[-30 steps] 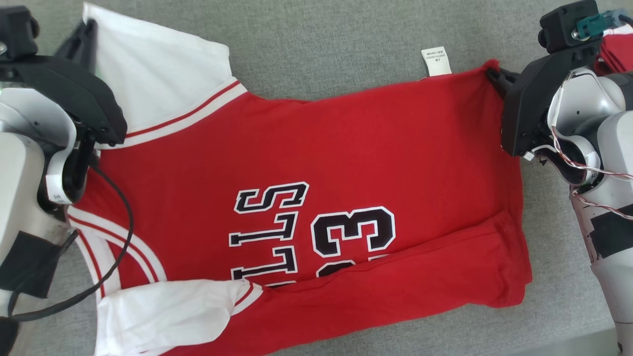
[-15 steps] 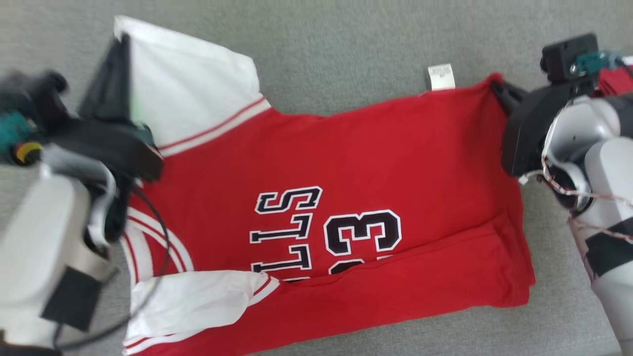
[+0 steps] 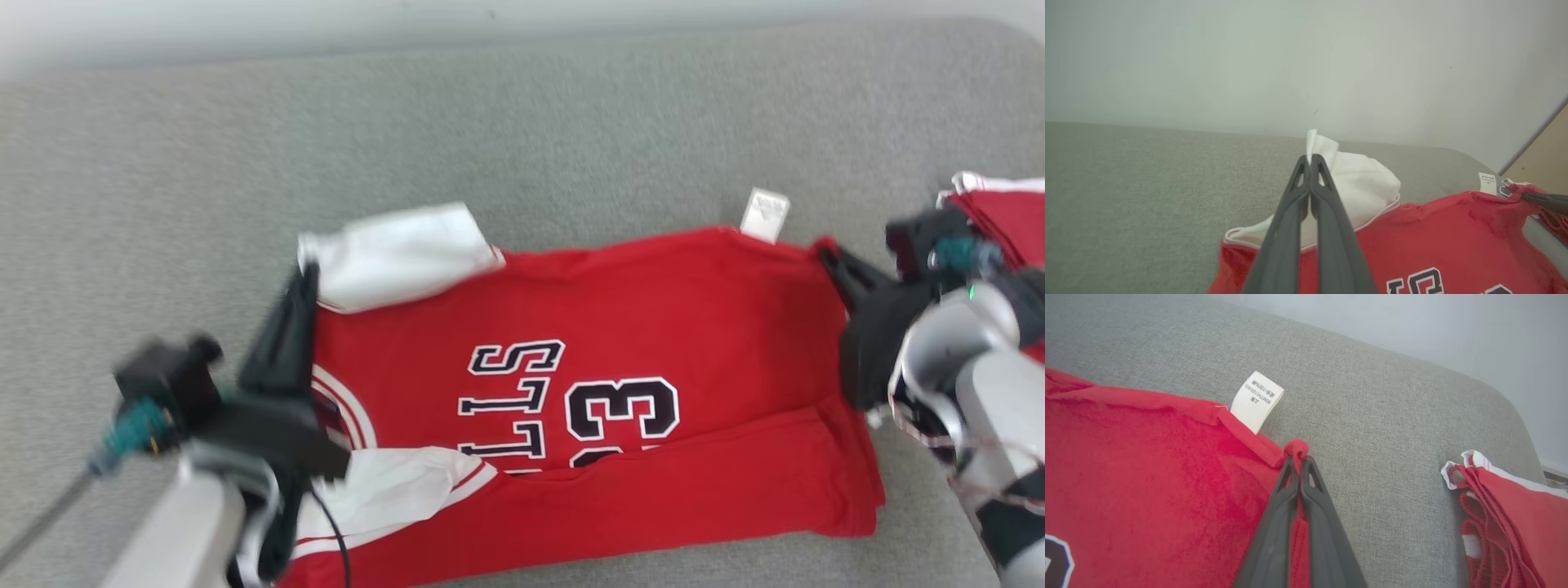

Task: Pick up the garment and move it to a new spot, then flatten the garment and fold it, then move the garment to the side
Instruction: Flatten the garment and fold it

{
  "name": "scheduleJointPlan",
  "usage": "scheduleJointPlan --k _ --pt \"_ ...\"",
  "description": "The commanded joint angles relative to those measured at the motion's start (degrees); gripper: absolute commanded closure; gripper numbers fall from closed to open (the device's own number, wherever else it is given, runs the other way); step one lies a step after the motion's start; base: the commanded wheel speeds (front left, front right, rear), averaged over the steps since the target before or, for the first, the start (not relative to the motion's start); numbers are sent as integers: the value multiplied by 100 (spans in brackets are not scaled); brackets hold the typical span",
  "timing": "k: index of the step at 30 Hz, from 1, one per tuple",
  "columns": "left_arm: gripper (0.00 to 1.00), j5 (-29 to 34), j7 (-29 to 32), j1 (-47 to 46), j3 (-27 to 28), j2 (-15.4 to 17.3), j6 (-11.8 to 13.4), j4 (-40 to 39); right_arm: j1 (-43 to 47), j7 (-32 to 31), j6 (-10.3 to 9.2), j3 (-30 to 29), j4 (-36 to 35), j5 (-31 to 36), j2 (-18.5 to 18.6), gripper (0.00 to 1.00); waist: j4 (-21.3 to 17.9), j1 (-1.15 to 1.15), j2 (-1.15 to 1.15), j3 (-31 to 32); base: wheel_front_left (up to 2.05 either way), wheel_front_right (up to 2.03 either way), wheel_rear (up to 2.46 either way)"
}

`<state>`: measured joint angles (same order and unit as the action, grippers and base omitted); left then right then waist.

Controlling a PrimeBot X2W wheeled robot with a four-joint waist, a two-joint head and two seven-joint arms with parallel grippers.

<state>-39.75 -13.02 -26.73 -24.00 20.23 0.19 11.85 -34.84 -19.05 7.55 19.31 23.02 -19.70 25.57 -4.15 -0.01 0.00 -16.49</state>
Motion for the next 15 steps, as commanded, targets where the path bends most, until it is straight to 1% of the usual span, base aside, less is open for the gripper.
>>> scheduleJointPlan --k 1,5,9,15 --pt "100 5 -27 238 -36 -28 35 -35 153 93 -17 -4 -26 91 87 100 201 1 0 299 0 0 0" --pt "100 -115 -102 833 -69 -132 104 -190 625 241 -17 -92 -13 209 152 100 273 1 0 515 0 0 0" --pt "100 -168 -150 1376 -119 -266 148 -259 1092 250 -18 -247 70 143 140 100 338 1 0 689 0 0 0" --pt "100 -244 -181 1916 -165 -365 197 -304 1497 275 -18 -378 112 239 90 100 348 1 0 818 0 0 0"
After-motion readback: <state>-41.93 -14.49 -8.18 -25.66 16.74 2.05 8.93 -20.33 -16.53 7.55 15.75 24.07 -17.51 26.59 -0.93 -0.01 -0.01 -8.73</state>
